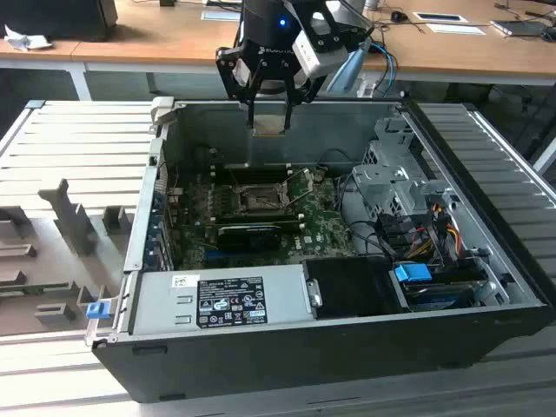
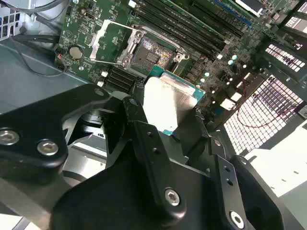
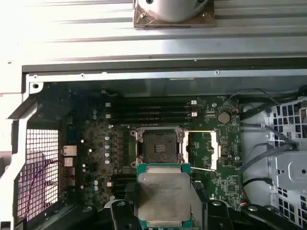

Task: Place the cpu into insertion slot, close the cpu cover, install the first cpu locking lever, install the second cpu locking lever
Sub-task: 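Place the cpu into insertion slot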

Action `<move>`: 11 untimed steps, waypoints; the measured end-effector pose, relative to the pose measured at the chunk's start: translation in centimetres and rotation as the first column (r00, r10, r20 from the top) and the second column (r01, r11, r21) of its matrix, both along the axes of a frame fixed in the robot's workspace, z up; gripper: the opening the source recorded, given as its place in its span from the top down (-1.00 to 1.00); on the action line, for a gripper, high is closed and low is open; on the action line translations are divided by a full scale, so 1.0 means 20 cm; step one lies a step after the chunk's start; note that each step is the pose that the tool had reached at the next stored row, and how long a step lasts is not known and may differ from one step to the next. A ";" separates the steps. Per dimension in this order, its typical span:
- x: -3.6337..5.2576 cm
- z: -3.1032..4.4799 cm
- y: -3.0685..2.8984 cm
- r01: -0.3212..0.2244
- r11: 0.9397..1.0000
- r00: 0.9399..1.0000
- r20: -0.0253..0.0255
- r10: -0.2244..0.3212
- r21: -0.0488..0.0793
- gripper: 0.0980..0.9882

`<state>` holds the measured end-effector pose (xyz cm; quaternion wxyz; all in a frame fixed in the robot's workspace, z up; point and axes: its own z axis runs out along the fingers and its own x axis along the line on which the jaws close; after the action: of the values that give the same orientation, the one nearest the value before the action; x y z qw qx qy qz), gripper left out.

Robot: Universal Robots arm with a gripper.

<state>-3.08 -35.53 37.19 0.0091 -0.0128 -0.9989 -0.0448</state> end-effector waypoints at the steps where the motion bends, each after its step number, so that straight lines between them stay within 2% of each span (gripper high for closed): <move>1: 0.000 0.000 0.000 0.000 1.000 1.000 0.000 0.000 0.000 0.04; 8: 0.000 0.000 0.000 0.021 1.000 1.000 0.000 -0.021 0.000 0.04; 11: 0.000 0.000 0.000 0.064 0.998 0.998 0.000 -0.064 0.000 0.04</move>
<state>-3.07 -35.53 37.19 0.0077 -0.0446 -0.9980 -0.0451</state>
